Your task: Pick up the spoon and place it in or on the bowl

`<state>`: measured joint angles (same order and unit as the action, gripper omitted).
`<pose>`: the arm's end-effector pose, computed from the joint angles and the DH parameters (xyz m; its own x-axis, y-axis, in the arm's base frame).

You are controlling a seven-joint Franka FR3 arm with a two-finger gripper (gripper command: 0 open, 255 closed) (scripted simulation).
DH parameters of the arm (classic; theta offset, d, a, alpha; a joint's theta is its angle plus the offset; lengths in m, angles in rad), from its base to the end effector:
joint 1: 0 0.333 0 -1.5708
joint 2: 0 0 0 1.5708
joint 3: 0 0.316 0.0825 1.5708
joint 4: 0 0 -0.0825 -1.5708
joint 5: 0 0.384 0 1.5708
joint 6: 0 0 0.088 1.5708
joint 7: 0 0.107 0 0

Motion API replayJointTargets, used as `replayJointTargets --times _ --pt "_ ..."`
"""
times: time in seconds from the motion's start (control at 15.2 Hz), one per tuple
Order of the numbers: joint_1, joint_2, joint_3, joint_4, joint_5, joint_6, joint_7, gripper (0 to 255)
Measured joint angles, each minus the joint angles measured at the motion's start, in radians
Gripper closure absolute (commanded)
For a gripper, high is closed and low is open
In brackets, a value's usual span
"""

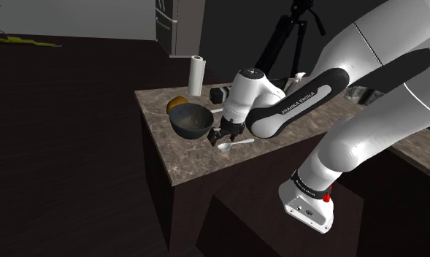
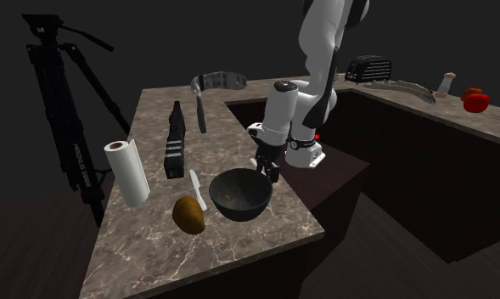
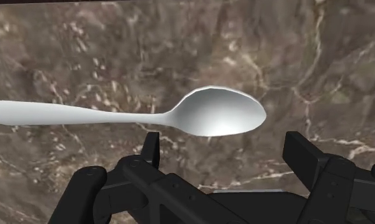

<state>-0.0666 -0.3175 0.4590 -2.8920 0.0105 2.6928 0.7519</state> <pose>0.3328 0.1206 0.2732 0.9175 -0.3663 0.1548 -0.3759 -0.9259 0.0373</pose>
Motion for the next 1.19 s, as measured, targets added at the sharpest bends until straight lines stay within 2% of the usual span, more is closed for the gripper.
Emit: replayJointTargets --times 0.46,0.53,1.19 --pt "-0.018 0.028 0.010 -0.003 -0.020 0.031 0.013 0" --pt "-0.018 0.028 0.010 -0.003 -0.020 0.031 0.013 255" --pt "-0.018 0.028 0.011 -0.003 -0.020 0.032 0.013 255"
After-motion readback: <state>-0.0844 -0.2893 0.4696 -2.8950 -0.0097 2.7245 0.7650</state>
